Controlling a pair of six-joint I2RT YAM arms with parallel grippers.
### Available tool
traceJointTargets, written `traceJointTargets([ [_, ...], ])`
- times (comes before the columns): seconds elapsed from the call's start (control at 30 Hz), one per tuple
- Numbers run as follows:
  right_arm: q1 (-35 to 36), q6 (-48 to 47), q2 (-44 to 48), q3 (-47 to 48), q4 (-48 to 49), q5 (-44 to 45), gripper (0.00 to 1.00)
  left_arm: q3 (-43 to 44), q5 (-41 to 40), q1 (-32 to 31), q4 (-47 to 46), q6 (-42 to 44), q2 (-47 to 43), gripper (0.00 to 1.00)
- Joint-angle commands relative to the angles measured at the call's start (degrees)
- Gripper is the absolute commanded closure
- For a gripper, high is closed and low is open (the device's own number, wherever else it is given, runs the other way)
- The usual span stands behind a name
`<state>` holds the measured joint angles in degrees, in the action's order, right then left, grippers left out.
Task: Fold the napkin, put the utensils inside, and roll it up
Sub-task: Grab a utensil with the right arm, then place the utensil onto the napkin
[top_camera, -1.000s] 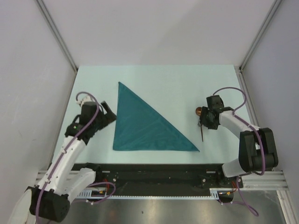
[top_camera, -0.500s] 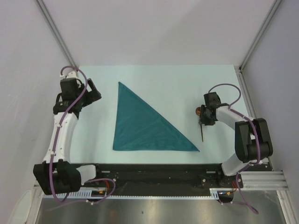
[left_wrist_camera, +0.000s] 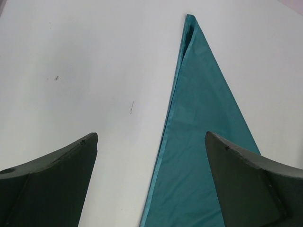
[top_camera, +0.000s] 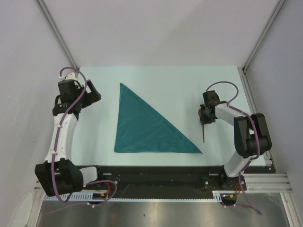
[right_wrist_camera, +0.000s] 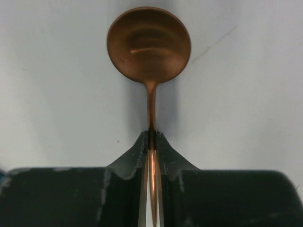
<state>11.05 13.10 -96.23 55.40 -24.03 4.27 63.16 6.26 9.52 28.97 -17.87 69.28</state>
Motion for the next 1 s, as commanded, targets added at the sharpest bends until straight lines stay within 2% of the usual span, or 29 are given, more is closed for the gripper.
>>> traceJointTargets([
  [0.0,1.87,-0.36,-3.88,2.43,-0.4,0.65,1.0,-1.37,-0.28,1.38,-2.08,1.78,-3.61,0.0],
  [0.17,4.5,-2.37,-2.75,4.1,0.65,-1.19,1.0,-2.69,-1.08,1.47,-2.34,1.96,-5.11,0.0],
  [0.27,9.15,-6.84,-0.99,5.77,1.97,-1.9,1.0,-2.6,-0.9,1.47,-2.17,1.96,-5.03,0.0],
  [0.47,18.73,-15.19,-2.03,15.96,-0.31,-5.4,1.0,-2.77,-0.81,1.47,-2.43,1.87,-5.47,0.0],
  [0.7,27.53,-23.28,-11.42,29.49,-5.48,-14.9,1.0,-2.95,-0.37,1.56,-2.25,1.87,-5.29,0.0],
  [0.97,31.93,-25.94,-26.45,46.45,-14.37,-14.21,1.0,-3.13,-0.2,1.64,-2.25,1.87,-5.55,0.0],
])
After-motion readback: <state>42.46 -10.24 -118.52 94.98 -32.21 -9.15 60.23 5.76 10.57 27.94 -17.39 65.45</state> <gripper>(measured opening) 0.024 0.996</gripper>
